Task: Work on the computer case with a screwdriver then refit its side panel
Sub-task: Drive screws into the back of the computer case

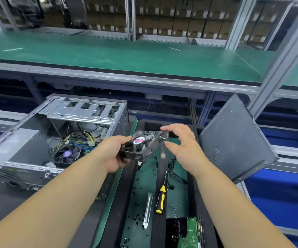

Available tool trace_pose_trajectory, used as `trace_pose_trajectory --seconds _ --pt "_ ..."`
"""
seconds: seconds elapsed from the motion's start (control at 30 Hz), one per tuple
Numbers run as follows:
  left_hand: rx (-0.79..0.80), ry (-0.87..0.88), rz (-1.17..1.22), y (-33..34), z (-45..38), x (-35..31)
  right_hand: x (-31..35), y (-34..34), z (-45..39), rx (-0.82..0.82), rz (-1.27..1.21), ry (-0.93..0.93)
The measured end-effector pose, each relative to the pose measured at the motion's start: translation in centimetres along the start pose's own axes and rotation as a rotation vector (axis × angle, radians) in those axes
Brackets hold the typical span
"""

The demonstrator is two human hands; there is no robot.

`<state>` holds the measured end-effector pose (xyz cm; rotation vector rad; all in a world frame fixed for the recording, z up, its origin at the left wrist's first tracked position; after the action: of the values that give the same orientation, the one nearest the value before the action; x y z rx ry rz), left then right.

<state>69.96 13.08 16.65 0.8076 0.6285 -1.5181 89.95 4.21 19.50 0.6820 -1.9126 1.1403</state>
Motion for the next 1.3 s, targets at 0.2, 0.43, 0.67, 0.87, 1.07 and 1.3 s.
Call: trace_pose_trajectory --seconds 0.2,0.43,0.67,0.87,1.07,1.3 --pt "0.09 -0.078 0.084 -2.5 1.5 -1.8 3.9 1.5 -0.1 0.027 -0.135 0.061" --pt "0.257 -0.105 0.011 -7.3 1.0 -4.1 9.8 5.2 -1.0 0.252 -0.18 -0.095" --pt "0.48 -0.127 -0.091 -14.2 0.9 -7.3 14.8 12.5 -2.7 0.122 -0.115 -0.08" --pt "0.314 0.328 -0.243 -21.1 -1.8 -11.6 16.3 17.9 -3.9 0.062 0.088 0.101" --pt "0.404 0.661 -0.552 -24.6 -2.6 -12.9 15.8 22.9 -3.5 0.08 0.102 0.251" --pt "0.461 0.371 -0.448 -26.8 -6.6 -11.8 16.5 25.6 -3.4 0.09 0.11 0.22"
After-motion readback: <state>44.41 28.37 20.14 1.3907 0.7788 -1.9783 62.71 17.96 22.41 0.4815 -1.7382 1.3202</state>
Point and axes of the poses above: each hand's wrist, its own z-axis away from the middle knuckle, its own y-axis out of the palm, x = y × z, the point moved 4 cm from there along -z, towards the middle knuckle, and after that the axes turned 10 degrees about -x, right-handed, at the moved point
